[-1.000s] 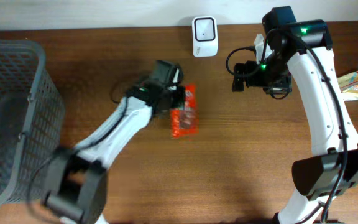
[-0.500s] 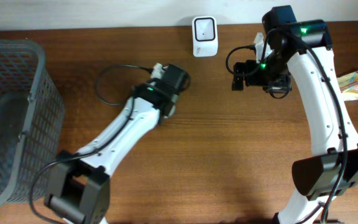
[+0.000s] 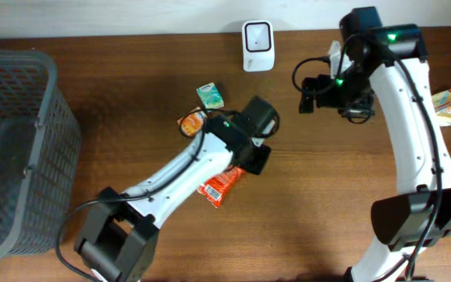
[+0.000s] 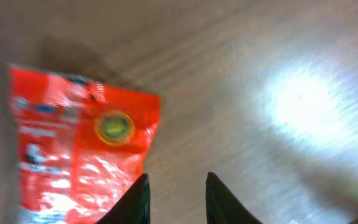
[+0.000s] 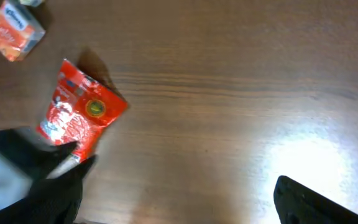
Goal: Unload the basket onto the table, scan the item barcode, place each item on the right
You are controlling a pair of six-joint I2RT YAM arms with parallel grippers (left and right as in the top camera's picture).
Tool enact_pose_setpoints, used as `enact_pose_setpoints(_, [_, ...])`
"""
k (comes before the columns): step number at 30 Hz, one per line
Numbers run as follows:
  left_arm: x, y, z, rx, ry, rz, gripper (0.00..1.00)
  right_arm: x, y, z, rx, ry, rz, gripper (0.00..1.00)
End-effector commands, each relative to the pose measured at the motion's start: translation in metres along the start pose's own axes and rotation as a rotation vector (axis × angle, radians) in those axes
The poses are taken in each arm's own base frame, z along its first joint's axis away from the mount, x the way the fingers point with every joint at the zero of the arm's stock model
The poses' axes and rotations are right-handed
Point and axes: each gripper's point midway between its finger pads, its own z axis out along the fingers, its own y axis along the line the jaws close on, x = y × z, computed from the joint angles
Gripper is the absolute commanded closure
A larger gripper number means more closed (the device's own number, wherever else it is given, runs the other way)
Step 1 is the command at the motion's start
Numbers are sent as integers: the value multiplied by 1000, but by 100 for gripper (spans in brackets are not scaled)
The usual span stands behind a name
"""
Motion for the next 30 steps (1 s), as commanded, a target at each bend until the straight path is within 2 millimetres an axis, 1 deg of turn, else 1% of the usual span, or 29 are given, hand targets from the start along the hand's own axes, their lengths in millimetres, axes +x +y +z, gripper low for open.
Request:
enact_pose_setpoints(1, [-38, 45, -42, -24, -68, -115, 71, 4, 1, -5, -61, 14, 28, 2])
enact_pose_setpoints(3, [-51, 87, -62, -106, -114, -188, 63, 6, 13, -5, -106, 21, 16, 1])
enact_pose_setpoints(4, [-56, 111, -71, -147, -139, -231, 55, 7, 21, -4, -120, 23, 0, 1])
enact_pose_setpoints(5, [-58, 130, -76, -167, -151, -269, 48, 8, 28, -2, -122, 24, -20, 1])
enact_pose_setpoints(6, [-57, 147, -79, -183, -157, -304, 49, 9, 36, 2, -125, 26, -46, 1])
enact_pose_setpoints(7, [-52, 174, -82, -233, -155, -358, 49, 11, 47, 10, -129, 30, -76, 3])
enact_pose_setpoints(8, [-46, 195, -84, -288, -150, -412, 48, 14, 56, 19, -131, 40, -103, 5])
enact_pose_setpoints(9, [-41, 211, -86, -325, -146, -452, 47, 18, 63, 29, -131, 56, -124, 9])
enact_pose_setpoints(10, [-35, 226, -87, -349, -137, -492, 47, 24, 73, 42, -139, 78, -149, 18])
enact_pose_setpoints(11, [-31, 235, -87, -356, -131, -523, 46, 30, 81, 52, -154, 98, -168, 30])
enact_pose_setpoints(13, [-24, 253, -87, -369, -123, -580, 45, 50, 112, 83, -210, 139, -245, 63])
enact_pose_setpoints(14, [-22, 258, -88, -373, -122, -591, 43, 56, 123, 93, -219, 142, -279, 70])
enact_pose_setpoints(15, [-20, 262, -89, -376, -122, -599, 36, 62, 136, 104, -235, 140, -320, 75])
enact_pose_setpoints(16, [-20, 263, -89, -377, -122, -603, 35, 69, 149, 113, -248, 134, -360, 76])
enact_pose_setpoints(17, [-20, 264, -89, -378, -122, -605, 34, 73, 163, 123, -262, 115, -398, 83])
enact_pose_setpoints(18, [-20, 264, -89, -378, -122, -605, 31, 76, 174, 134, -261, 94, -393, 85])
enact_pose_setpoints(19, [-20, 264, -89, -378, -122, -605, 24, 79, 182, 145, -259, 79, -367, 89])
enact_pose_setpoints(20, [-19, 264, -89, -378, -119, -605, 4, 83, 189, 158, -259, 69, -345, 91])
enact_pose_setpoints(21, [-16, 263, -89, -378, -105, -606, 1, 90, 198, 179, -270, 64, -333, 94])
enact_pose_setpoints(23, [-13, 262, -89, -377, -94, -607, 1, 97, 198, 197, -264, 76, -285, 96])
enact_pose_setpoints(25, [-13, 260, -88, -369, -90, -607, 1, 101, 188, 215, -224, 98, -257, 96])
enact_pose_setpoints(27, [-14, 256, -87, -343, -89, -607, 1, 103, 185, 226, -209, 115, -252, 96])
enact_pose_setpoints(28, [-14, 256, -86, -341, -89, -607, 1, 101, 179, 236, -174, 117, -224, 96])
enact_pose_setpoints(30, [-13, 256, -86, -341, -85, -606, 1, 91, 164, 243, -91, 78, -179, 96])
